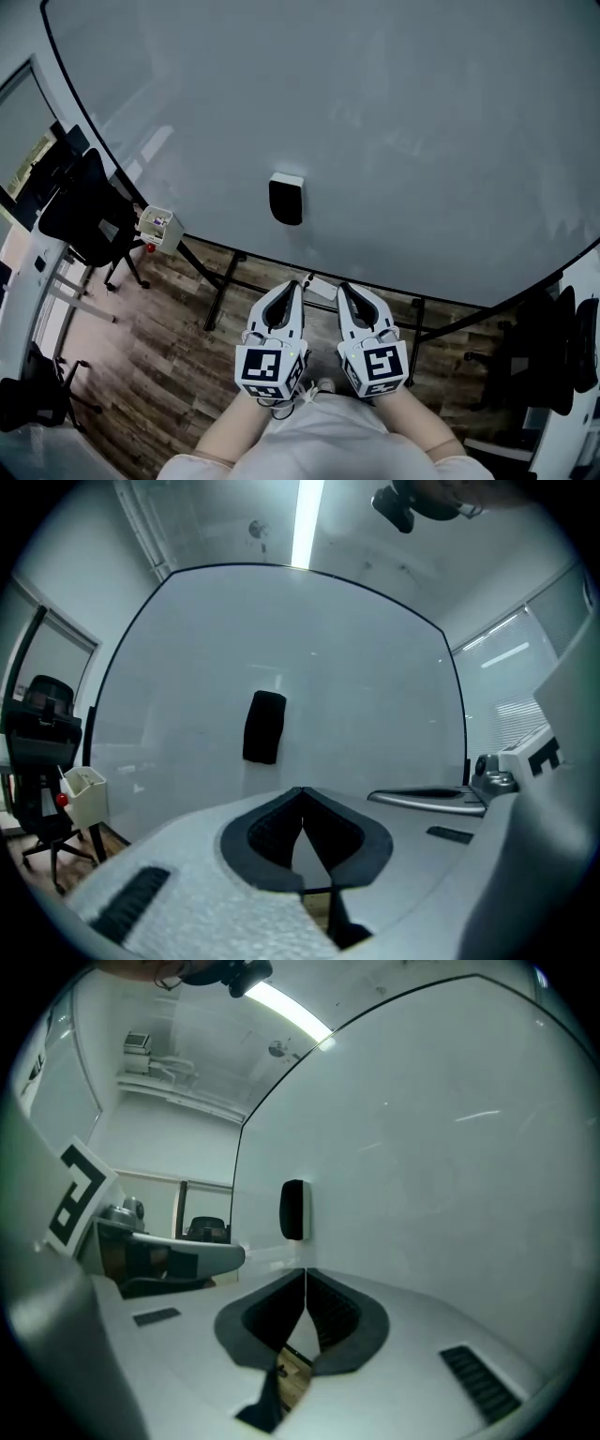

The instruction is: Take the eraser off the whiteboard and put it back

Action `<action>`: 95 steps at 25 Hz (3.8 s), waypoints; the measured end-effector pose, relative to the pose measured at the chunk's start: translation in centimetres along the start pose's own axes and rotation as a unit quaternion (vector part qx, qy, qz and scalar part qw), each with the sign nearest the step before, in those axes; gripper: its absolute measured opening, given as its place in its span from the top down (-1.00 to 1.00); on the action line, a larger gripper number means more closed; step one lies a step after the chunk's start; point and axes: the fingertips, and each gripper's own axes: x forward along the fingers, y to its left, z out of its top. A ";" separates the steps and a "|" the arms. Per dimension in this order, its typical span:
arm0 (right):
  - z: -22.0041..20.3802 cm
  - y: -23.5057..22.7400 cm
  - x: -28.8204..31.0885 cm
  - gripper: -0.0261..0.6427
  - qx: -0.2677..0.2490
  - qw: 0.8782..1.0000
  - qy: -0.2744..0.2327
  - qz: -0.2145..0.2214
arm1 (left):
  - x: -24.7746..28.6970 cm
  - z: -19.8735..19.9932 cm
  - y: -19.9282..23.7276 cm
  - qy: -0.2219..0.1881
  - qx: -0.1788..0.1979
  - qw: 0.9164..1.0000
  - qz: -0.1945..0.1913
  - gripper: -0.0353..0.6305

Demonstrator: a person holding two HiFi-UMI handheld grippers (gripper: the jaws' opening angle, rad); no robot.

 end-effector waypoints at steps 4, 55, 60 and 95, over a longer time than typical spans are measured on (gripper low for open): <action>0.6 -1.1 1.6 0.84 0.002 1.000 -0.003 -0.030 | 2.4 1.1 1.1 -0.005 0.001 1.000 -0.022 0.84; 0.2 -2.6 3.8 0.84 0.025 0.984 0.015 -0.176 | 9.9 7.2 5.4 -0.025 0.066 0.995 -0.068 0.13; 0.2 -1.9 3.2 0.84 0.023 0.983 0.017 -0.179 | 8.0 5.3 5.2 -0.006 0.068 0.994 -0.083 0.13; 1.5 0.9 3.3 0.84 0.023 0.985 0.009 -0.173 | 4.8 1.9 5.4 0.019 0.046 0.994 -0.100 0.13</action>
